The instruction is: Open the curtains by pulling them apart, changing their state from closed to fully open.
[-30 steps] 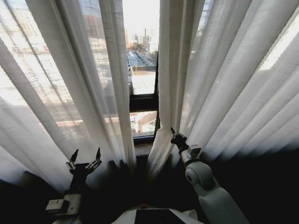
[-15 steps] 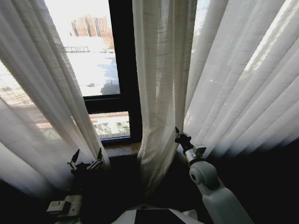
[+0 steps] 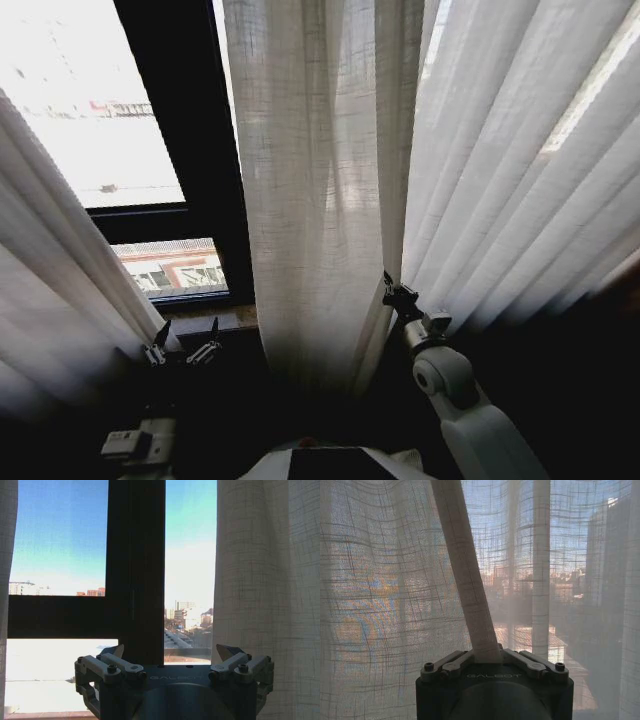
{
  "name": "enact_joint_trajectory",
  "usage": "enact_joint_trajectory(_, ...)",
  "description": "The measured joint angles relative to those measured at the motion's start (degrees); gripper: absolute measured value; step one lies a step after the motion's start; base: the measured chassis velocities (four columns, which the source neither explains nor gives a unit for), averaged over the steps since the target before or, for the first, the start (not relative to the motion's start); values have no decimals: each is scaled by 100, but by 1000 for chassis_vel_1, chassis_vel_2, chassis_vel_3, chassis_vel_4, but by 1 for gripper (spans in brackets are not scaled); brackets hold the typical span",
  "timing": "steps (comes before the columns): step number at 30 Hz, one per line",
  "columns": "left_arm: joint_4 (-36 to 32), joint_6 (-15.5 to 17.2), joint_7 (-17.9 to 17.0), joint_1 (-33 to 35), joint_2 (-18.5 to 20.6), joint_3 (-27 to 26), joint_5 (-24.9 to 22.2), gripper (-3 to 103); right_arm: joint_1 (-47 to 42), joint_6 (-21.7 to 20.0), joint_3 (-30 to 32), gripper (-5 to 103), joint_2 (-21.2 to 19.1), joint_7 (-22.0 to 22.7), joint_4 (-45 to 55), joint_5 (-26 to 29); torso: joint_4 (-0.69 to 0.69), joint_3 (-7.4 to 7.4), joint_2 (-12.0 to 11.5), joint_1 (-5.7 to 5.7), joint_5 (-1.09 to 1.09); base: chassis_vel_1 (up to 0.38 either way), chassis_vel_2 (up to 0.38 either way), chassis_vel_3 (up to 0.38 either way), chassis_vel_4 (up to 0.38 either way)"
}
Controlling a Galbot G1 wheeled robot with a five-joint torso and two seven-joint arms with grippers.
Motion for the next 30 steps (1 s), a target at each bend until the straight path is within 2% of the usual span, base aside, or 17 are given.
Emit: enact_joint_trajectory(30, 191, -10, 24, -134, 2, 45, -15, 100, 44, -1, 55, 0, 16, 2, -110, 30, -1, 0, 0, 0, 2, -358, -351, 361, 356)
